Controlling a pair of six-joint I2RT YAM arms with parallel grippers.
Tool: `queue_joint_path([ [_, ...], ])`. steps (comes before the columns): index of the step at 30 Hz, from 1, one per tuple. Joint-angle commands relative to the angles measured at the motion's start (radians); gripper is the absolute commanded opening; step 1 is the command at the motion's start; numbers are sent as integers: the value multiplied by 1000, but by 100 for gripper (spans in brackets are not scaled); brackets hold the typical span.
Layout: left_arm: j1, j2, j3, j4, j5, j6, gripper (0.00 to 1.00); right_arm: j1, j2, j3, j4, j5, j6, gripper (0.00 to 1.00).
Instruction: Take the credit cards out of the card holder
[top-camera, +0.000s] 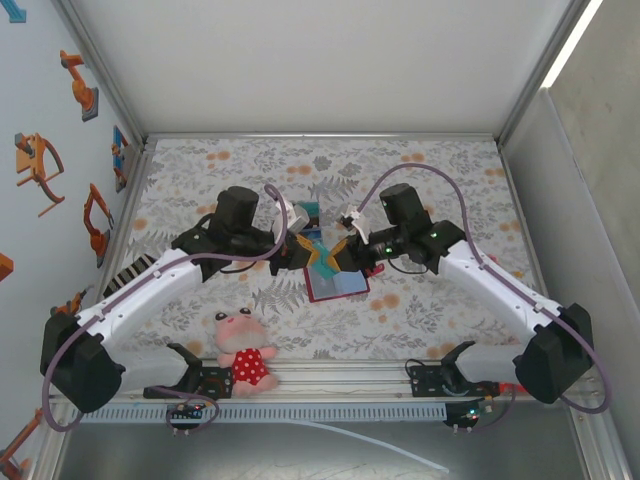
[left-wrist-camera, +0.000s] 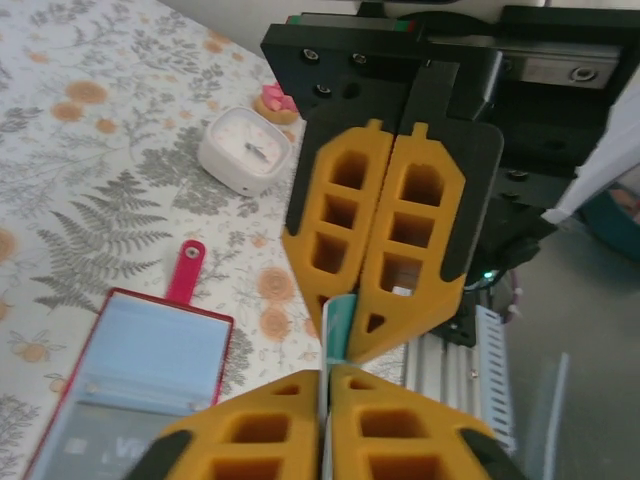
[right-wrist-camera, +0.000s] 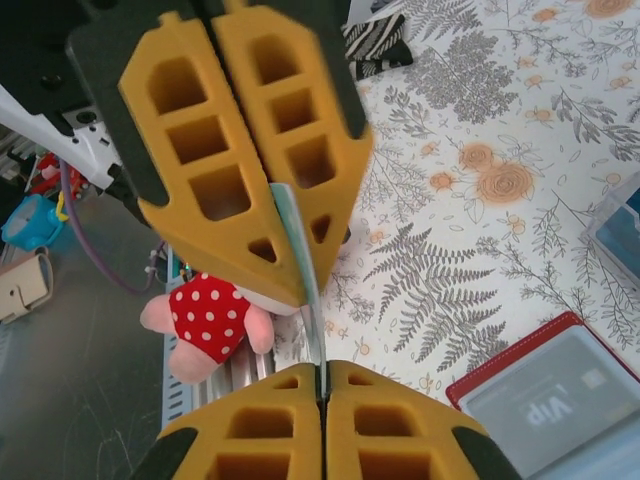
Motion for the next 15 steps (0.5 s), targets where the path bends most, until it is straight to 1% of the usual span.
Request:
queue_joint_path([
  [1,6,-18,-3,25,23,4,0,7,-8,33,30,-21,-2,15],
  [2,8,-25,-14,40,17,-10,0,5,-12,29,44,-10,10,19],
  [4,9,-49,-40,84,0,-48,0,4,-30,7,91,16,43,31],
  [6,9,-83,-80,150,-22,-92,0,1,-53,-26,153,47,84,37],
  [8,9,-120,-120,221,-54,-140,0,-4,-80,-69,230,78,140,41],
  [10,9,-159,-162,285,-109,-196,0,-10,-110,-119,330,111,212,43],
  [13,9,-214,-223,402,-177,-285,0,-16,-144,-203,527,139,360,46],
  [15,9,-248,-268,498,-228,-358,0,-21,-151,-243,654,146,467,53],
])
